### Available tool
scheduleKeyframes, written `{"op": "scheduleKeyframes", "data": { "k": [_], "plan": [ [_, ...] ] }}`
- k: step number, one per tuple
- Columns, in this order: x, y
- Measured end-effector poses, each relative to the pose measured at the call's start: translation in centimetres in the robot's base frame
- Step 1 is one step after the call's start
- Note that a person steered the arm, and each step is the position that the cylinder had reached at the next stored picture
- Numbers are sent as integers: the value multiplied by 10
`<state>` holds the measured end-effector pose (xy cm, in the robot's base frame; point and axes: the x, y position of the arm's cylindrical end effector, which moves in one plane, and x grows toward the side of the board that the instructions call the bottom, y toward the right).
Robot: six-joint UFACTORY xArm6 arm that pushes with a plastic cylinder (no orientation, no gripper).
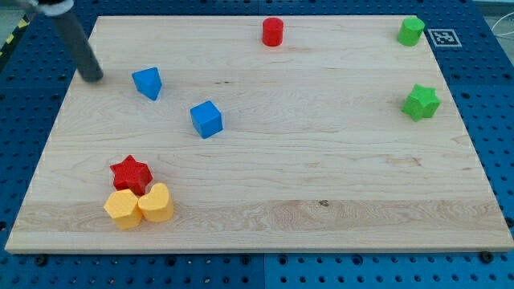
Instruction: Push the red circle closer to the red star
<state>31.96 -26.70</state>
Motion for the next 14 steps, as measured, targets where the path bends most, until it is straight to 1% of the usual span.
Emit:
{"op": "scheduleKeyframes", "data": {
  "k": [1,2,3,4,6,7,8,9,10,11,12,13,14],
  "plan": [
    [-82,38],
    [-128,83],
    [-128,103],
    [-127,151],
    [-126,250],
    [-126,325],
    [-82,336],
    [-59,320],
    [-90,332],
    [-109,326],
    [-90,295],
    [-64,291],
    [-56,262]
  ]
}}
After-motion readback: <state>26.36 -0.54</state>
